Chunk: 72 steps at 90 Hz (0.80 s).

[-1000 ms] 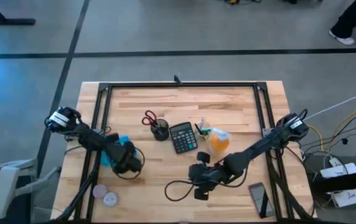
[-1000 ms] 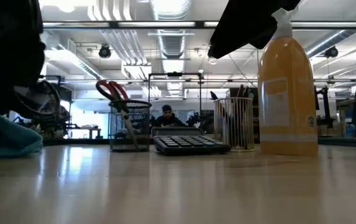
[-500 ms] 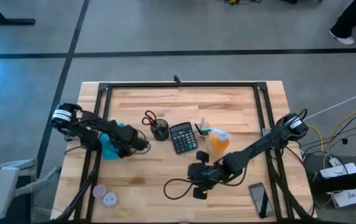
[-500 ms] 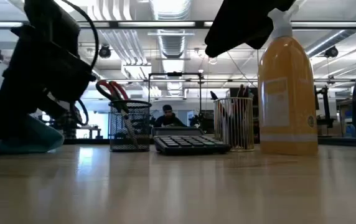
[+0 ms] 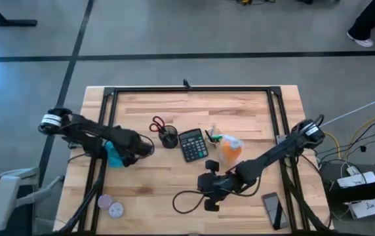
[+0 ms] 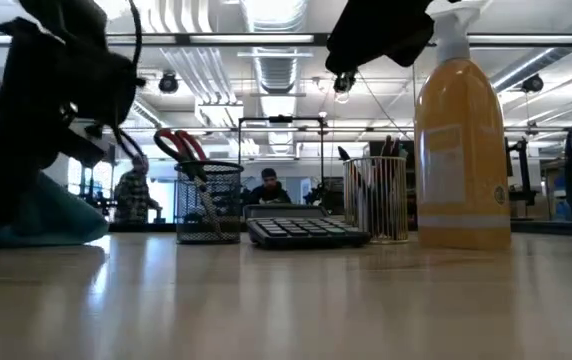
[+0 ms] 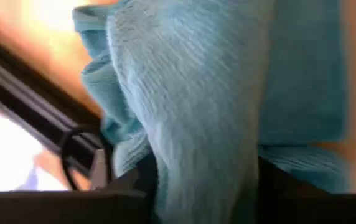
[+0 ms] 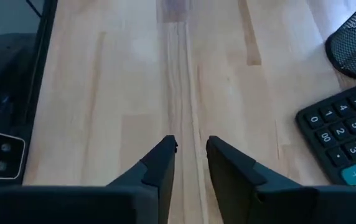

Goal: Apply microfiber cloth
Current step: Move the blue microfiber cloth to the middle left

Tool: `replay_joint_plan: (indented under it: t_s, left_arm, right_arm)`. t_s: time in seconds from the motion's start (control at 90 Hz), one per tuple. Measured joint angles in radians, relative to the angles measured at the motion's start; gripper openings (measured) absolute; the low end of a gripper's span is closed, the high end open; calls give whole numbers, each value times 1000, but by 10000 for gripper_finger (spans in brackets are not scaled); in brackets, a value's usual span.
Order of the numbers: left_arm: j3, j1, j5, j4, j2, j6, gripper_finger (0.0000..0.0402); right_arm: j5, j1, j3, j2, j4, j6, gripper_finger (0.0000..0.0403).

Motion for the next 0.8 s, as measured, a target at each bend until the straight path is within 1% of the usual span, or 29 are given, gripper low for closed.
replay_joint_plan:
  t_s: [0.067, 0.233, 0.389, 0.478, 0.633, 0.8]
  left_arm:
    - [0, -6, 18, 7, -58, 0, 180]
    - [0, -19, 20, 25, -198, 8, 227]
    - [0, -23, 12, 59, -330, 36, 255]
    - [-14, -24, -3, 143, -411, 76, 263]
    - [-68, -25, -13, 342, -552, 154, 267]
    - [-124, -28, -14, 487, -689, 222, 252]
  right_arm:
    - [0, 0, 0, -4, 0, 1, 105]
    - [3, -5, 0, -27, 3, 0, 133]
    - [4, -18, 0, -55, 0, -37, 150]
    - [4, -22, 0, -68, -2, -88, 152]
    - [13, -34, -9, -89, -2, -158, 127]
    - [13, -59, -52, -125, -16, -186, 75]
